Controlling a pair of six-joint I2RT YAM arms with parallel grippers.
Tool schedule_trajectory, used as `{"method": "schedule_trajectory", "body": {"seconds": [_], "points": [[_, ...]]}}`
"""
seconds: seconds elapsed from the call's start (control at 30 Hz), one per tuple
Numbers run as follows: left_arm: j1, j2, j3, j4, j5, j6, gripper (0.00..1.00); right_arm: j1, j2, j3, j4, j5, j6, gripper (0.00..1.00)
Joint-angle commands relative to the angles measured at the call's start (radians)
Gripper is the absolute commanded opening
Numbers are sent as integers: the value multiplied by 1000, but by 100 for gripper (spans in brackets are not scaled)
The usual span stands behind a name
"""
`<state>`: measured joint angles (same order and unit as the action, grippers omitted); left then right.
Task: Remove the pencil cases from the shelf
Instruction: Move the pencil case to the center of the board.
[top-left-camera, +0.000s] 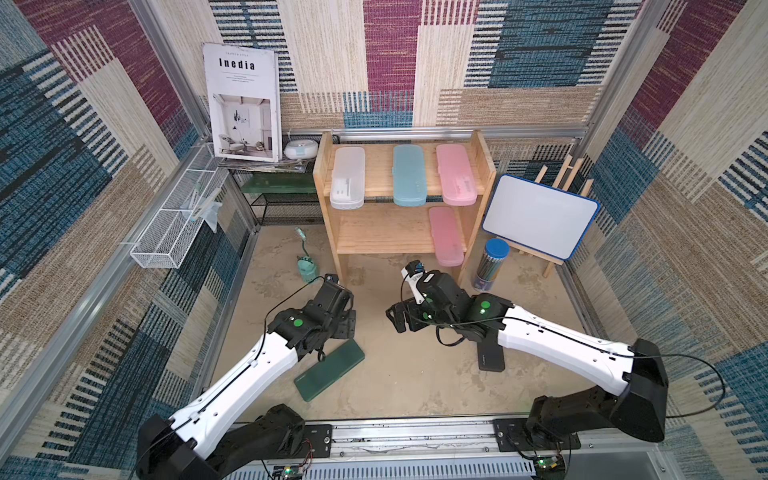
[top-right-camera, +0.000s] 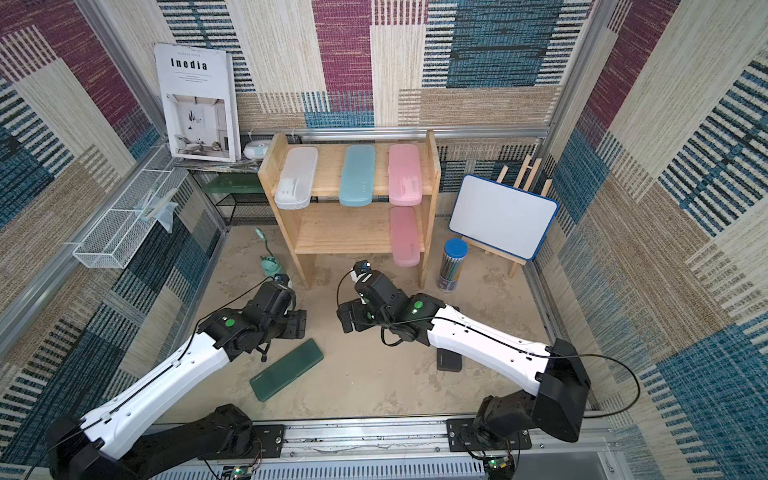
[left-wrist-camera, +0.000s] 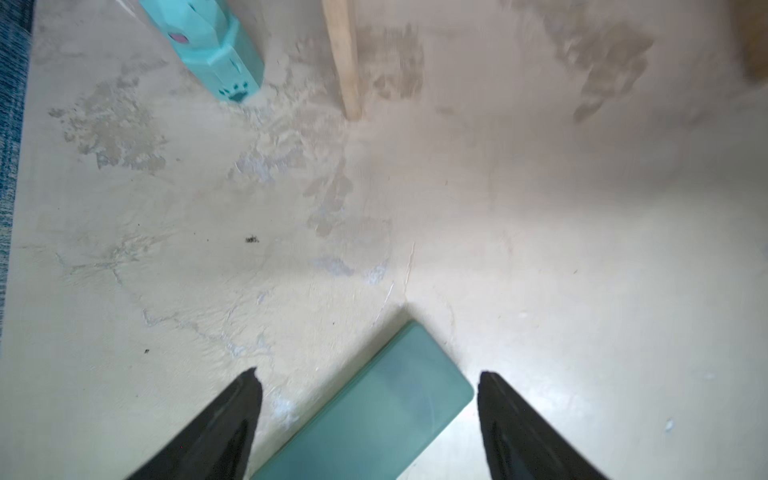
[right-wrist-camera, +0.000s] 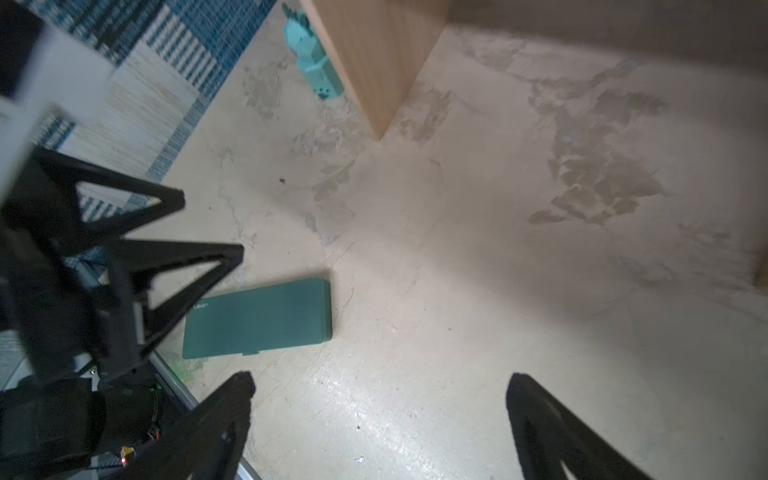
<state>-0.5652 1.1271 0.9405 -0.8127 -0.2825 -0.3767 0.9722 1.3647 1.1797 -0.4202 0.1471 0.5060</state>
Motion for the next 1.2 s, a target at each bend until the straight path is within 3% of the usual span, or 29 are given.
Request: {"method": "schedule_trajectory", "body": {"seconds": [0.0, 0.3, 0.63, 0.87, 1.17], "points": [[1, 59, 31, -107, 104, 121, 87, -32, -87, -6, -12, 25, -4, 99], [-2, 107, 11, 14, 296, 340, 90, -104, -306, -89, -33, 32, -4, 99], [-2, 174, -44, 44, 261, 583, 92, -112, -345, -173, 6, 21, 13, 99], [-2, 227, -104, 105, 287, 619, 92, -124, -317, -188, 37, -11, 8, 99], [-2, 343, -104, 140, 241, 615, 96, -144, -289, -201, 61, -50, -5, 99]]}}
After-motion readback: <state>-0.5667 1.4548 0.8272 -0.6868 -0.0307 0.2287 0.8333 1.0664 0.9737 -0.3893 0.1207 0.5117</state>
